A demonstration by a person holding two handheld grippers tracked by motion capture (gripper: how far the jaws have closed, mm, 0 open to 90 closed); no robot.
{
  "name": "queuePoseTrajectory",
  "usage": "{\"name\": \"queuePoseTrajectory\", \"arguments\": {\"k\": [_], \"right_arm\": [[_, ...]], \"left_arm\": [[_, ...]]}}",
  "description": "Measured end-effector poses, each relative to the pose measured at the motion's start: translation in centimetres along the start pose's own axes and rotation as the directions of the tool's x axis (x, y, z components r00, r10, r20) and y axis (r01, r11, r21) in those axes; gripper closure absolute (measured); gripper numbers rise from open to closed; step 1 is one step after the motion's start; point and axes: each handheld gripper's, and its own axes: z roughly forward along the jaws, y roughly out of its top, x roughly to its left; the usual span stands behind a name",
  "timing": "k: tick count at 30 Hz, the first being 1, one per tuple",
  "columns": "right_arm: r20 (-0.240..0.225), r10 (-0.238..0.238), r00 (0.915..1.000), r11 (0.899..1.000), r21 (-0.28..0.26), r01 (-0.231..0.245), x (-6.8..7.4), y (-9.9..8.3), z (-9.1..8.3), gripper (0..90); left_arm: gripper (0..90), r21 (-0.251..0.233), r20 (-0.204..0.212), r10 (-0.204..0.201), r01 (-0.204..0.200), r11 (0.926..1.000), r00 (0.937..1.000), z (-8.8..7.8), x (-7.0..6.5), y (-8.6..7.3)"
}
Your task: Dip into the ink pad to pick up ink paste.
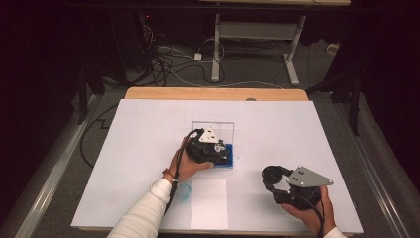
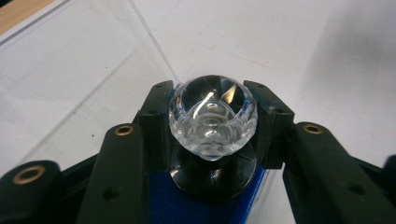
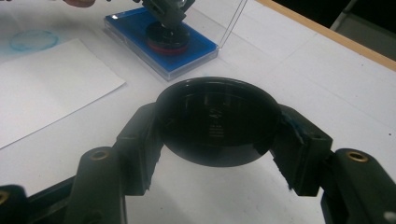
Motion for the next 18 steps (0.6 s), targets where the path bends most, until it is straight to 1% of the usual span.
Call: {"name": "queuePoseTrajectory", "arguments": {"k": [4,6,9,12,14,18], "right_arm": [[0.006,0.001,1.0000,1.000,0.004,-0.001,0.02,-0.02,0.05,38.5],[0.010,0.000,0.9999,1.000,0.002,0.000,0.02,0.01,0.05,38.5],[0.011,0.003,0.9999,1.000,0.002,-0.003,-0.10,0.06,0.11,38.5],[0.011,0.003,0.9999,1.000,0.004,-0.003,-0.14,0.07,0.19,38.5],[0.013,0.004,0.9999,1.000,0.008,-0.004,-0.13,0.03,0.25,38.5],[0.012,0.004,0.9999,1.000,0.013,-0.004,-0.08,0.07,0.37,38.5]], "left_arm": [[54.3,0.022,-0.010,0.021,-0.021,0.9995,0.9997,-0.04,-0.18,0.24],[54.3,0.023,-0.009,0.021,-0.020,0.9995,0.9998,-0.02,-0.16,0.24],[54.2,0.015,0.002,0.008,-0.008,0.9999,1.0000,-0.01,0.02,0.14],[54.2,0.012,0.005,0.014,-0.014,0.9998,0.9999,0.03,0.10,0.13],[54.2,0.005,0.008,0.006,-0.006,1.0000,1.0000,0.05,0.14,0.07],[54.2,0.010,0.001,0.009,-0.009,0.9999,1.0000,0.00,0.05,0.12]]}}
